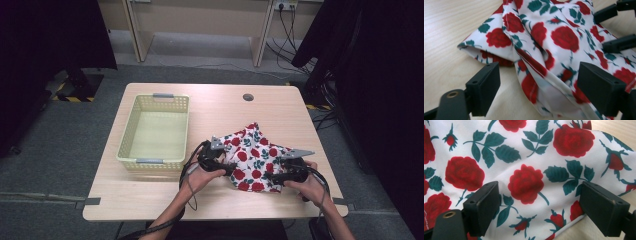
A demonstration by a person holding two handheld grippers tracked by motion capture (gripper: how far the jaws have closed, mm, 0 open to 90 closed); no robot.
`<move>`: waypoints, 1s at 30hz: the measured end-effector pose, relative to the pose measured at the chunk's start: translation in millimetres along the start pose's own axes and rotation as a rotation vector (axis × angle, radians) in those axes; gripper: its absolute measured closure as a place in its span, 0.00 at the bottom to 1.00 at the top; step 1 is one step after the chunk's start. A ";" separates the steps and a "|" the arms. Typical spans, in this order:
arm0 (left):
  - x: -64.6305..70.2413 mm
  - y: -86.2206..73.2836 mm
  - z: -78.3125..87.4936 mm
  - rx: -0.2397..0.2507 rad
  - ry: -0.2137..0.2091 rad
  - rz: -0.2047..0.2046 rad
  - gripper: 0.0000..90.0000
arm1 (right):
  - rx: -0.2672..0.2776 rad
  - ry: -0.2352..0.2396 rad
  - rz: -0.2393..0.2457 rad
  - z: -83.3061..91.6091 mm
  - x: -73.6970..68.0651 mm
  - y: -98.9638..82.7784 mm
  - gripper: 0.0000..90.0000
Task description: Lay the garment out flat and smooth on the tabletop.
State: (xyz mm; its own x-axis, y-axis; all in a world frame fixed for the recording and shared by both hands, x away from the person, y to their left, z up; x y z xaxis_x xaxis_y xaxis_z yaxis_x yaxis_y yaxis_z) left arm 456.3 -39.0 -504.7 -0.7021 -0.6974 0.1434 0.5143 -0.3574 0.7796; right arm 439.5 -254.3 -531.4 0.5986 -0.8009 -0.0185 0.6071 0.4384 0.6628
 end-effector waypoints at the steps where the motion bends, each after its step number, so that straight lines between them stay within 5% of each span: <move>1: -0.4 2.3 -2.1 0.001 -0.002 0.007 0.22 | -0.002 -0.003 0.000 1.2 -0.1 -1.4 0.19; 4: 3.3 5.4 -5.6 -0.010 -0.016 0.031 0.25 | -0.010 -0.009 -0.003 5.6 0.4 -6.0 0.19; 16: 5.7 2.8 -11.3 -0.004 -0.041 0.010 0.28 | -0.012 -0.035 -0.018 19.7 5.2 -21.7 0.19; 23: 18.0 1.2 -14.4 -0.003 -0.102 -0.039 0.65 | -0.014 -0.031 -0.018 19.8 5.4 -21.7 0.18; 30: 20.4 -3.9 -6.4 0.007 -0.076 -0.116 0.89 | -0.013 -0.031 -0.020 19.9 5.2 -21.7 0.18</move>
State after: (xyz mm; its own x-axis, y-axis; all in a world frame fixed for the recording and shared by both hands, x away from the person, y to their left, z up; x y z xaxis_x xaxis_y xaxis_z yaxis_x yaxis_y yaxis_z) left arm 443.2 -55.8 -508.7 -0.7920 -0.6028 0.0973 0.4241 -0.4284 0.7979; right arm 419.1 -276.1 -530.9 0.5701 -0.8216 -0.0086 0.6256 0.4273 0.6527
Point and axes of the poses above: each handheld gripper's, and its own axes: z roughly backward along the jaws, y roughly out of its top, x roughly to its right, the point moved 8 cm from there along -z, roughly forward along the jaws
